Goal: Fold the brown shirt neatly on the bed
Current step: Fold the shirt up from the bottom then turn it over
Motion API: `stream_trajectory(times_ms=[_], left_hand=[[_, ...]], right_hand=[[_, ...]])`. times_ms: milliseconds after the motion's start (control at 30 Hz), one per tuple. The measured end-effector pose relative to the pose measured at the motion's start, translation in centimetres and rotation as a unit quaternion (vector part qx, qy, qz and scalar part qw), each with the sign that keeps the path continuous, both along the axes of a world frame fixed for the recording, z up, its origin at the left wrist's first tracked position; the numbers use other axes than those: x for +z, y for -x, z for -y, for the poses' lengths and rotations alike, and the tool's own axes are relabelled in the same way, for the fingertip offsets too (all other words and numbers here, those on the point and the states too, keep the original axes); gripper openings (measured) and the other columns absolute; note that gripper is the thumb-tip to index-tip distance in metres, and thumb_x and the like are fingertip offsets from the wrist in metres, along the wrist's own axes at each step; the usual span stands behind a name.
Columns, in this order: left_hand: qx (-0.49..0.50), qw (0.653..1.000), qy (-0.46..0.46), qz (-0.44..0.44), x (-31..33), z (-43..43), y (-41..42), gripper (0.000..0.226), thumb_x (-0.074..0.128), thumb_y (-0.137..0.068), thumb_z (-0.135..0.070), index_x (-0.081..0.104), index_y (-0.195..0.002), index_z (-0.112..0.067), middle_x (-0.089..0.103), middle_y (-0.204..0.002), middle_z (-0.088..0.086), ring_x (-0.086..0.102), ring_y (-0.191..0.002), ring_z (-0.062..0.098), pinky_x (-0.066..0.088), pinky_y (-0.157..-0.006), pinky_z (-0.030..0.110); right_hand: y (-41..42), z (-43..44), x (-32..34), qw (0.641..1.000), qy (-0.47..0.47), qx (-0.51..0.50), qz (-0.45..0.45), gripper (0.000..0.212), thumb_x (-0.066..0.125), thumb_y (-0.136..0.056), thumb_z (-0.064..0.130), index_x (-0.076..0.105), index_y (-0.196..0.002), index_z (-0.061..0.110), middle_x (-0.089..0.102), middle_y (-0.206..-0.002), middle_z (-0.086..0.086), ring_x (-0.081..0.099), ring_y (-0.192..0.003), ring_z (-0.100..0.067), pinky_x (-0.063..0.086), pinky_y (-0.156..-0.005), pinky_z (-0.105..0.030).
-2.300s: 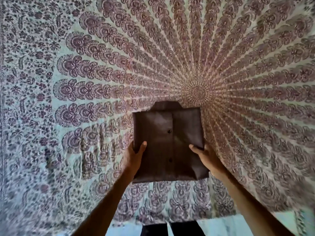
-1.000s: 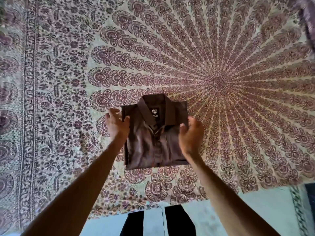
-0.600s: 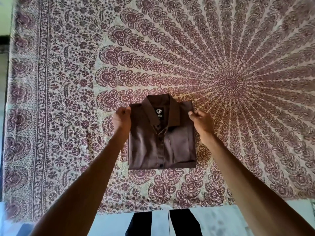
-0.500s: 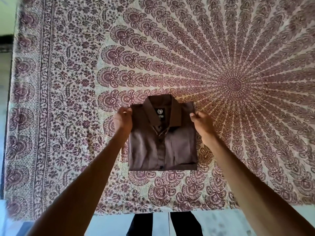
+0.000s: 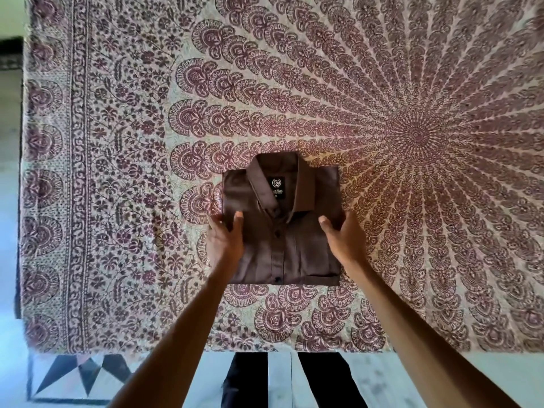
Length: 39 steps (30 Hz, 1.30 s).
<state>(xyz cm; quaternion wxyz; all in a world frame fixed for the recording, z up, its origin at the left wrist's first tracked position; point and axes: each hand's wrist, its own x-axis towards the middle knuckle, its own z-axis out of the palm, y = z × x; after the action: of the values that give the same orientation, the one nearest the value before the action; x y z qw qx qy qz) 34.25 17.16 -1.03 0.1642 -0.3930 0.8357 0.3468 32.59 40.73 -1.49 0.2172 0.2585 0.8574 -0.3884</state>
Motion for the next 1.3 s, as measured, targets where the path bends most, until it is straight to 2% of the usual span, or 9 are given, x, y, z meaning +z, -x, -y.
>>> stream_trajectory(times_ms=[233, 333, 500, 667, 800, 900, 1033, 1167, 1300], left_hand=[[-0.045, 0.997, -0.052, -0.038, 0.6, 0.6, 0.0, 0.040, 0.059, -0.089, -0.049, 0.061, -0.104, -0.012, 0.060, -0.089, 0.002, 0.056, -0.080, 0.019, 0.045, -0.072, 0.030], [-0.056, 0.993, -0.058, -0.091, 1.1, 1.4, -0.6, 0.036, 0.057, -0.093, -0.042, 0.063, -0.108, -0.009, 0.063, -0.088, 0.003, 0.057, -0.074, 0.017, 0.045, -0.065, 0.024], [-0.008, 0.984, -0.082, -0.160, 2.3, 6.8, -4.0, 0.024, 0.056, -0.094, -0.036, 0.063, -0.105, -0.015, 0.057, -0.078, -0.009, 0.054, -0.066, -0.002, 0.044, -0.055, 0.014], [0.081, 0.972, -0.120, -0.184, 2.9, 18.1, -9.6, 0.021, 0.061, -0.080, -0.057, 0.065, -0.086, -0.037, 0.067, -0.084, -0.017, 0.066, -0.078, 0.005, 0.059, -0.077, 0.041], [0.054, 0.976, -0.092, -0.190, 3.0, 27.8, -13.2, 0.025, 0.058, -0.079, -0.067, 0.065, -0.093, -0.049, 0.072, -0.087, -0.017, 0.070, -0.087, 0.014, 0.058, -0.080, 0.048], [0.016, 0.982, -0.077, -0.174, 2.3, 34.4, -15.7, 0.039, 0.050, -0.080, -0.073, 0.061, -0.106, -0.046, 0.071, -0.101, -0.007, 0.068, -0.097, 0.020, 0.056, -0.085, 0.046], [-0.010, 0.979, -0.066, -0.193, 2.5, 39.9, -17.5, 0.016, 0.056, -0.090, -0.051, 0.062, -0.103, -0.044, 0.066, -0.092, -0.019, 0.064, -0.082, 0.003, 0.058, -0.077, 0.028], [-0.060, 0.981, -0.049, -0.180, 2.0, 43.2, -17.8, 0.029, 0.054, -0.096, -0.038, 0.063, -0.115, -0.018, 0.065, -0.095, -0.004, 0.062, -0.080, 0.012, 0.051, -0.063, 0.018], [-0.050, 0.983, -0.061, -0.165, 0.6, 44.6, -18.3, 0.031, 0.054, -0.094, -0.042, 0.062, -0.119, -0.025, 0.065, -0.097, -0.008, 0.064, -0.086, 0.014, 0.054, -0.074, 0.027]], right_hand=[[-0.1, -0.9, -0.3, 0.997, 0.032, 0.062, -0.030, 0.026, 0.057, -0.096, 0.036, 0.058, -0.093, 0.011, 0.050, -0.063, 0.005, 0.045, -0.053, -0.012, 0.033, -0.047, -0.025], [-1.0, 0.3, 0.7, 0.991, 0.052, 0.053, -0.113, 0.032, 0.054, -0.095, 0.034, 0.059, -0.098, 0.002, 0.055, -0.071, -0.009, 0.046, -0.053, -0.013, 0.034, -0.046, -0.020], [-4.2, 6.6, 3.2, 0.980, 0.131, 0.009, -0.151, 0.036, 0.048, -0.096, 0.027, 0.050, -0.115, -0.004, 0.058, -0.077, 0.001, 0.051, -0.058, 0.001, 0.037, -0.054, -0.018], [-9.5, 17.9, 6.0, 0.970, 0.157, 0.011, -0.183, 0.015, 0.047, -0.098, 0.027, 0.047, -0.107, 0.015, 0.057, -0.080, -0.030, 0.049, -0.065, -0.034, 0.035, -0.052, -0.041], [-13.6, 27.3, 5.6, 0.973, 0.135, 0.008, -0.186, 0.035, 0.045, -0.096, 0.034, 0.048, -0.114, 0.004, 0.052, -0.065, -0.011, 0.046, -0.051, -0.018, 0.034, -0.049, -0.036], [-16.3, 33.9, 4.7, 0.977, 0.129, 0.012, -0.172, 0.047, 0.047, -0.098, 0.033, 0.045, -0.129, -0.003, 0.061, -0.083, -0.017, 0.054, -0.066, -0.017, 0.037, -0.060, -0.034], [-18.2, 39.9, 3.3, 0.979, 0.100, 0.009, -0.179, 0.067, 0.042, -0.098, 0.049, 0.038, -0.140, -0.003, 0.057, -0.129, -0.023, 0.055, -0.116, -0.034, 0.042, -0.090, -0.034], [-18.2, 42.9, 3.2, 0.977, 0.042, 0.039, -0.205, 0.043, 0.049, -0.100, 0.025, 0.047, -0.125, -0.010, 0.061, -0.106, -0.035, 0.062, -0.090, -0.039, 0.034, -0.065, -0.032], [-17.9, 44.2, 2.8, 0.982, 0.023, 0.052, -0.183, 0.041, 0.051, -0.100, 0.017, 0.045, -0.128, -0.012, 0.058, -0.106, -0.042, 0.057, -0.091, -0.049, 0.035, -0.073, -0.043]])
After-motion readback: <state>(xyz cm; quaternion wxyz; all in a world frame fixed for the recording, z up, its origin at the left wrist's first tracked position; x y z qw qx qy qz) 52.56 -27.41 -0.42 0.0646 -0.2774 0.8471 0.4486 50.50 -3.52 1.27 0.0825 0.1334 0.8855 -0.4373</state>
